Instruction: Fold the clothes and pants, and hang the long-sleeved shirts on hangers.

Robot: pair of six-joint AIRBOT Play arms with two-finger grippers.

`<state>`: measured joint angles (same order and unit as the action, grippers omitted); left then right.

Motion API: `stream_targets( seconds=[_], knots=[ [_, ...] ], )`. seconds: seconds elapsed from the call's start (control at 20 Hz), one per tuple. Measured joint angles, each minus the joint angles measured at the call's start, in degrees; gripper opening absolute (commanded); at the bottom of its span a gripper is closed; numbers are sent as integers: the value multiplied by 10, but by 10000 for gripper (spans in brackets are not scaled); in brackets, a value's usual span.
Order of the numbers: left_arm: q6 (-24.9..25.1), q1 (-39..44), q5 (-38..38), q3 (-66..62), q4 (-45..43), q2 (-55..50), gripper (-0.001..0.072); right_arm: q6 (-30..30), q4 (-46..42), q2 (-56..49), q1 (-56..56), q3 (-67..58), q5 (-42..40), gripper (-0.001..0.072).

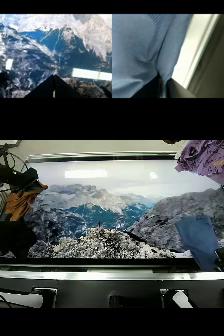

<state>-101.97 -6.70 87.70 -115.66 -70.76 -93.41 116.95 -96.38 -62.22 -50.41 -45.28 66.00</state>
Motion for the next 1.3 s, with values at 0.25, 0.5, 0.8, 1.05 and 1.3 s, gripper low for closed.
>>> stream_targets(
  seconds=[0.25, 0.5, 0.8, 1.05, 1.3],
  knots=[
    [0, 0, 0, 0, 0, 0, 19, 23, -31, 2, 0, 3, 35, 390],
    [0, 0, 0, 0, 0, 0, 19, 16, -59, 5, 0, -24, 71, 466],
    [1, 0, 2, 0, 0, 0, 18, -57, 97, 7, 71, -152, -12, 145],
    [38, 4, 10, 10, 0, 24, 17, -156, 189, 3, 328, -186, -80, 30],
    [53, 29, -8, 105, -54, 106, 18, -200, 202, -2, 567, -192, -98, 30]
  ],
)
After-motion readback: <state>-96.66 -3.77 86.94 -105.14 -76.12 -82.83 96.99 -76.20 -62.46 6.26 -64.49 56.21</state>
